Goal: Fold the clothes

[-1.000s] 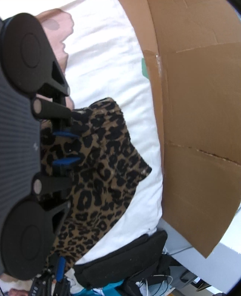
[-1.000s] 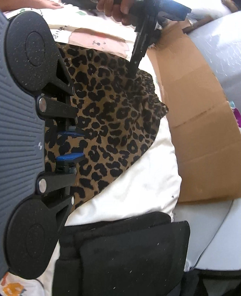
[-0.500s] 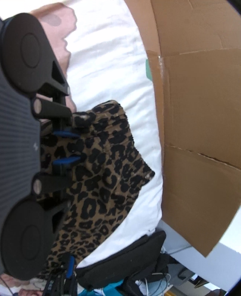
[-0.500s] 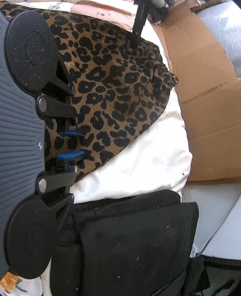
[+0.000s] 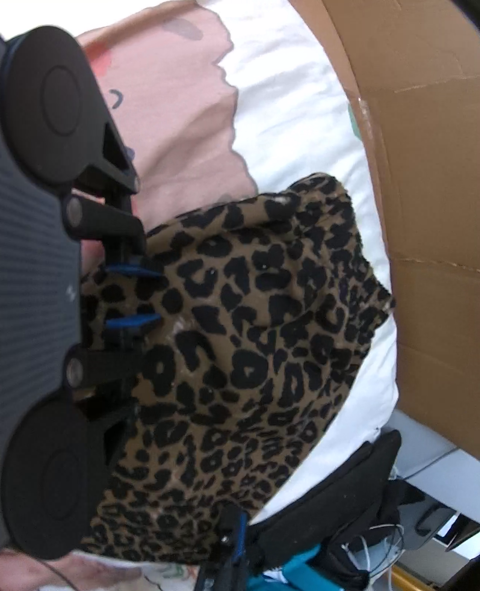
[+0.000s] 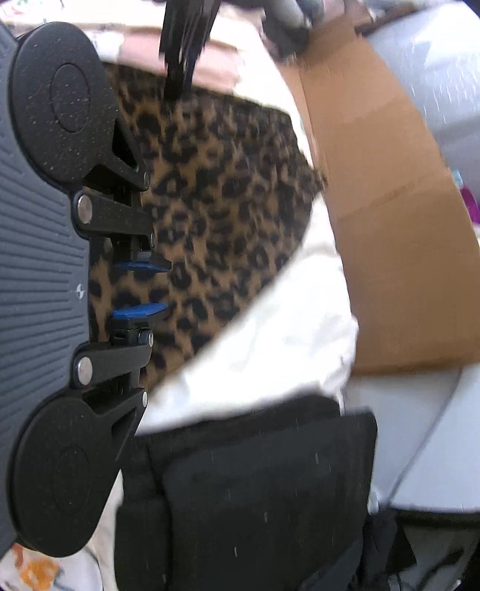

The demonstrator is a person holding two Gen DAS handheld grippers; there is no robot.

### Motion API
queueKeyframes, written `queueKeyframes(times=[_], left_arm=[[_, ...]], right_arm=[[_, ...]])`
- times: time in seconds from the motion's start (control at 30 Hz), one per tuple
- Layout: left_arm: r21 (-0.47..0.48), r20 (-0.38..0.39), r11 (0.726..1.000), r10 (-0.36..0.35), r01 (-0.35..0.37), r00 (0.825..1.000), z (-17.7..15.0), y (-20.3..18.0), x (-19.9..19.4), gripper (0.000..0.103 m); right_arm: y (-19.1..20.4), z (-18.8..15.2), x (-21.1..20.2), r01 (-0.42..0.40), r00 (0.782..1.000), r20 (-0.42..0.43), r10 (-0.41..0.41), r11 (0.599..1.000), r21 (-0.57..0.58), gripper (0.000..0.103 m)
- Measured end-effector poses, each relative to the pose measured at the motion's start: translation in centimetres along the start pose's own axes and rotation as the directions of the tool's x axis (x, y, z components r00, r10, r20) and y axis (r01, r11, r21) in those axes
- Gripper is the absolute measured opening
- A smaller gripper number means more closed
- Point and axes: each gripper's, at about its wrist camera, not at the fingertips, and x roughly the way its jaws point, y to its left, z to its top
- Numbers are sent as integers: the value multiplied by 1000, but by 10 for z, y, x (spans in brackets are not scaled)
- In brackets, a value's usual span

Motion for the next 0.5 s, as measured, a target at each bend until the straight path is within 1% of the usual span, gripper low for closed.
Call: queueKeyframes(times=[0.1, 0.17, 0.23, 0.33, 0.4, 0.5], left_arm=[[10, 0, 1000, 12, -12, 1000, -2, -3, 0, 25], [11, 0, 1000, 13, -13, 1000, -2, -6, -3, 24], [13, 0, 1000, 15, -15, 1000, -3, -9, -6, 24], [15, -1, 1000, 17, -17, 1000, -4, -13, -10, 24], [20, 0, 1000, 18, -18, 1000, -4, -17, -13, 24], [54, 2, 999, 10, -10, 1000, -8, -27, -17, 24]], right_arm=[[11, -5, 1, -64, 998, -28, 63, 997, -39, 25], [17, -10, 2, -84, 995, -50, 81, 994, -75, 25], [21, -16, 5, -82, 994, -76, 75, 991, -102, 25], [17, -23, 7, -62, 993, -105, 50, 992, -108, 25], [13, -26, 7, -56, 993, -112, 45, 993, -99, 25], [7, -31, 3, -53, 992, -117, 42, 994, -91, 25]])
